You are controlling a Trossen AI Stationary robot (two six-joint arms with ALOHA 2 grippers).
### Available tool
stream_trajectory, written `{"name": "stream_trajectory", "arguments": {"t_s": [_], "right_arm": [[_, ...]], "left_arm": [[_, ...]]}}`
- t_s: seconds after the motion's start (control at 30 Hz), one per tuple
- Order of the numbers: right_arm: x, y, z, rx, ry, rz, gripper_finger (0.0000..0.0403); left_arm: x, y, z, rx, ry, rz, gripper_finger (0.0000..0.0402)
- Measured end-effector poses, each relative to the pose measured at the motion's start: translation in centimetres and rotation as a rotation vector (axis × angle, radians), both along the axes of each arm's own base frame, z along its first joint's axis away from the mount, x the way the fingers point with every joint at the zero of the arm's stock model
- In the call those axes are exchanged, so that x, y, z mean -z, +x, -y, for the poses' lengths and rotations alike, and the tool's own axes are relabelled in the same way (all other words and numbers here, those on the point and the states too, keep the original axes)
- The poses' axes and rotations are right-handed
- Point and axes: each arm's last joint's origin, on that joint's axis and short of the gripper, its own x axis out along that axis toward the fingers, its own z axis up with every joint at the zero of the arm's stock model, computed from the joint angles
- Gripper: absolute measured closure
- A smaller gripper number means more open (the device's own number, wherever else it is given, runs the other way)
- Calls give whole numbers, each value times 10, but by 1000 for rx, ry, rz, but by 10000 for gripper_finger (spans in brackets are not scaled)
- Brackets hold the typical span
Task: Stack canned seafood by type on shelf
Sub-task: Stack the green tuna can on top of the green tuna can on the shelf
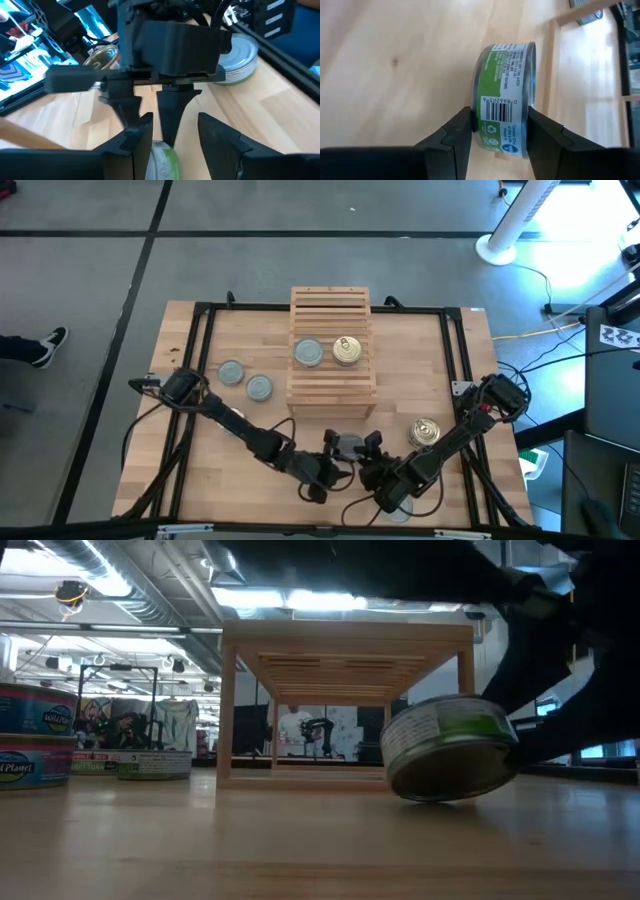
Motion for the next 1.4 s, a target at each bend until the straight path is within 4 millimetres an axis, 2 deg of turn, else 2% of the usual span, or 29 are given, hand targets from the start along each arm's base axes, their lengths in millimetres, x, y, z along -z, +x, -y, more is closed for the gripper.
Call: {"name": "stream_trajectory", "arguments": {"t_s": [0.3, 0.7, 0.9, 1.2, 1.4], "right_arm": [[-19, 11, -12, -19, 79, 28, 250], [-49, 26, -26, -40, 120, 106, 249], [-69, 35, -28, -78, 47, 136, 249], [-108, 69, -12, -125, -46, 179, 249], [-139, 88, 1, -186, -150, 204, 249]], "left_arm": [[-48, -36, -7, -56, -65, -136, 249], [-103, -91, -29, -178, -181, -276, 249], [-114, -113, -33, -183, -163, -334, 249], [-123, -140, -34, -221, -184, -407, 249], [-120, -160, -26, -239, -190, -446, 249]]}}
